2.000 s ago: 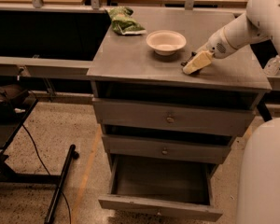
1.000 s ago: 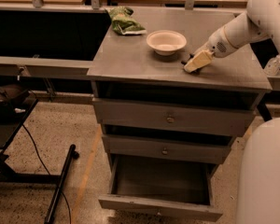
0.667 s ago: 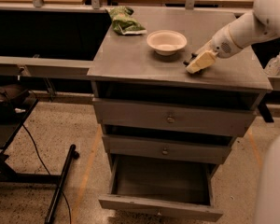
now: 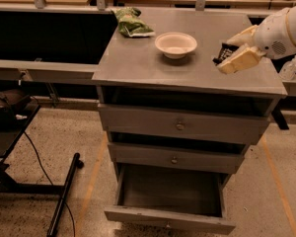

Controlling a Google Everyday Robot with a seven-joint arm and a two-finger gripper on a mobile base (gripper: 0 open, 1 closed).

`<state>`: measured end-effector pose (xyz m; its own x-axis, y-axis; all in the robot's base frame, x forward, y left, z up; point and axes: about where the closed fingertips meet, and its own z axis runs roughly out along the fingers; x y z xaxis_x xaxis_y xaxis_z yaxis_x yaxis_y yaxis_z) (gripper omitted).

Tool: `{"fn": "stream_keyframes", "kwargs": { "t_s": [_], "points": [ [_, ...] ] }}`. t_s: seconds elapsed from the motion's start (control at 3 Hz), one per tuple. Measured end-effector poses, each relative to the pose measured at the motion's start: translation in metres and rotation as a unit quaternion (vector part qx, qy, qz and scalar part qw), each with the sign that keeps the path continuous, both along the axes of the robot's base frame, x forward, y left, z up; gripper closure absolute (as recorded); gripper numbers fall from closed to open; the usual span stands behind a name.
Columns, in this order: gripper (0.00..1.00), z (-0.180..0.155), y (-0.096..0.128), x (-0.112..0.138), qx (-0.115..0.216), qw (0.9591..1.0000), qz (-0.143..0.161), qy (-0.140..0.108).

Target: Place rxbar chocolate into bottom drawer

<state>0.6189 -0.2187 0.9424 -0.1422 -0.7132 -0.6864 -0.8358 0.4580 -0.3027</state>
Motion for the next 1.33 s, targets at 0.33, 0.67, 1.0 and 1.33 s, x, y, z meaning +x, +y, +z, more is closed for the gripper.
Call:
{"fn": "stream_keyframes", "kwargs": {
  "t_s": [0.33, 0.67, 1.0, 1.33],
  "points": [
    [1.00, -0.001, 0.000, 0.000, 0.001, 1.0000, -0.002, 0.003],
    [1.00, -0.023, 0.005, -0.014, 0.032, 0.9995, 0.009, 0.000],
    [1.00, -0.069, 0.017, -0.066, 0.073, 0.9968, 0.027, -0.021],
    [1.00, -0.088, 0.016, -0.078, 0.068, 0.9973, 0.028, 0.000]
  ]
}}
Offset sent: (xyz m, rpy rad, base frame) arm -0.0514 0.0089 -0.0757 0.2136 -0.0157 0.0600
